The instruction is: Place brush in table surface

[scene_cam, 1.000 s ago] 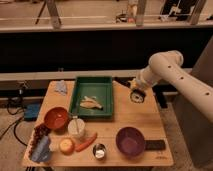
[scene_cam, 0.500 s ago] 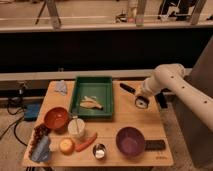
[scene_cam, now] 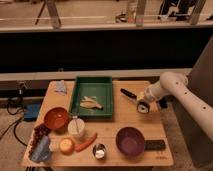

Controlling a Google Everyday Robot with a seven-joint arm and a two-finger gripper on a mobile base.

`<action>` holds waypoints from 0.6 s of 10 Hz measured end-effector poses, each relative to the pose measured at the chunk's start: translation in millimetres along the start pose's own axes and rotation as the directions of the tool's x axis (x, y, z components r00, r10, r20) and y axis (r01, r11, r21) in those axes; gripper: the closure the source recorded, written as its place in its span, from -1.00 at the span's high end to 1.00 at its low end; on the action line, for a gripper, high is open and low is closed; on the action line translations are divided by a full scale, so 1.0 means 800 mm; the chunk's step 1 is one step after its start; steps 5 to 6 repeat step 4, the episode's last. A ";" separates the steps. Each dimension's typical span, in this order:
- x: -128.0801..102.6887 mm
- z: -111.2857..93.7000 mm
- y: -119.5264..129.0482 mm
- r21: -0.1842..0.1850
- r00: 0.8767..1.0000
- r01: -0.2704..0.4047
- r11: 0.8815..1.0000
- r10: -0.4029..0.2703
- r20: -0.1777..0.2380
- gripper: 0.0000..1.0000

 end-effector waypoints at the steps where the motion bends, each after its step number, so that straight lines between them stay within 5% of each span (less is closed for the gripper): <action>1: -0.002 0.007 -0.001 0.013 1.000 0.000 1.000 0.000 0.011 -0.92; 4: -0.010 0.020 -0.004 0.005 1.000 0.020 1.000 -0.020 0.011 -0.34; 6: -0.010 0.020 -0.004 0.005 1.000 0.020 1.000 -0.020 0.011 -0.34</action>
